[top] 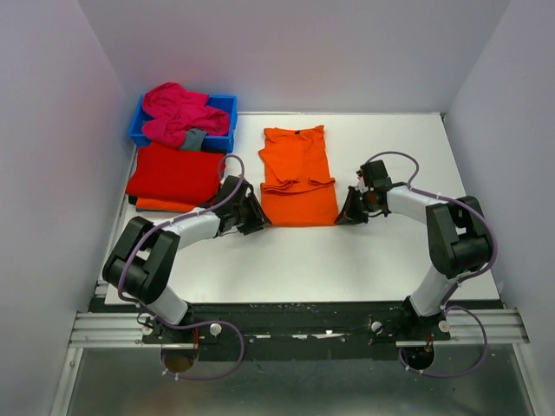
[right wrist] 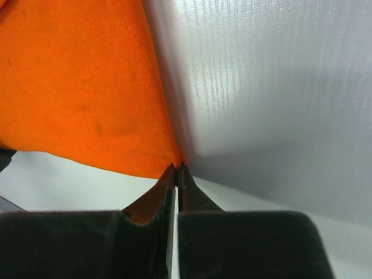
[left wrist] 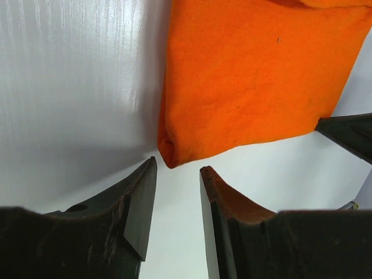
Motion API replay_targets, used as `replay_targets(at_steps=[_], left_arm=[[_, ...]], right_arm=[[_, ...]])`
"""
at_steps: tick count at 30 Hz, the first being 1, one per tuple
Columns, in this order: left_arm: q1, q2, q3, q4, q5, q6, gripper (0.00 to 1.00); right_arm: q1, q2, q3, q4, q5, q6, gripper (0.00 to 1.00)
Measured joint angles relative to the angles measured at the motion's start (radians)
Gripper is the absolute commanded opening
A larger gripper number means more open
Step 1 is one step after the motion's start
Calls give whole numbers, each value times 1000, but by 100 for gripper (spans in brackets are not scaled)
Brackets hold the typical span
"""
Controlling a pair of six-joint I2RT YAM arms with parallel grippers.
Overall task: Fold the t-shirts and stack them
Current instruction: Fold the folded rectangular tshirt in 1/3 of the way, then grab one side of the 2/3 rectangular tshirt with both arms
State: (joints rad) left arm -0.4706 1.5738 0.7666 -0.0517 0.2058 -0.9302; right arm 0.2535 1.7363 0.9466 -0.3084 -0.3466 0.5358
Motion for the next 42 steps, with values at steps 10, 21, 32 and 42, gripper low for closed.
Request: replay_targets(at_steps=[10,21,32,42], left_arm=[[7,24,0,-18,-11,6,42],[24,92,38,21,-6,1,14],[26,55,43,-25,-20,13,0],[26,-158,45,-115,-52,44,0]], right_arm=[[0,4,0,6,-7,2,1],[0,4,0,8,-9,2,1],[0,-14,0,6,-21,2,1],[0,-196,0,-33,-48,-2,1]])
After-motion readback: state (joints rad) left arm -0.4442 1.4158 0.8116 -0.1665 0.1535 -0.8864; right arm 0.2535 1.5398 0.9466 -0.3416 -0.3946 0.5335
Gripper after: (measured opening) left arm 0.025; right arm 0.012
